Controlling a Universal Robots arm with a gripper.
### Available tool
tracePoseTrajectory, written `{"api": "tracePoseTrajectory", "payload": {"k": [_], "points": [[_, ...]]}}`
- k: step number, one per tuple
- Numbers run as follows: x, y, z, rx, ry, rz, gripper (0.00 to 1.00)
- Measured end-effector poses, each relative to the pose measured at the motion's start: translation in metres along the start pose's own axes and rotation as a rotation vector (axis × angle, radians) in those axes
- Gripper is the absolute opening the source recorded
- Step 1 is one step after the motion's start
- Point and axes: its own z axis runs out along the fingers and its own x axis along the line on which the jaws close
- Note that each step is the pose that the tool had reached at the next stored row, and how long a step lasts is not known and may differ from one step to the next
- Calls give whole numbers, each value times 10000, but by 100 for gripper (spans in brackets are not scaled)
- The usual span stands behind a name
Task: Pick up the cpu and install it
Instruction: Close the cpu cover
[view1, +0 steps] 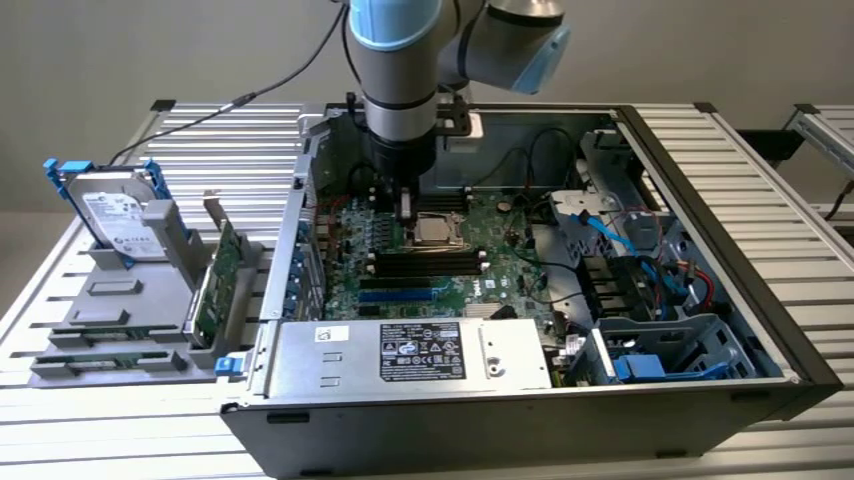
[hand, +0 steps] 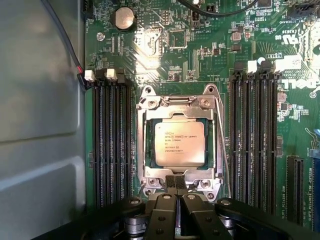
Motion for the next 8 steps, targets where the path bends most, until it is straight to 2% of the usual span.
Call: {"api": "tracePoseTrajectory", "payload": {"k": [8], "points": [[-24, -15, 14, -10, 0, -1, 11]]}}
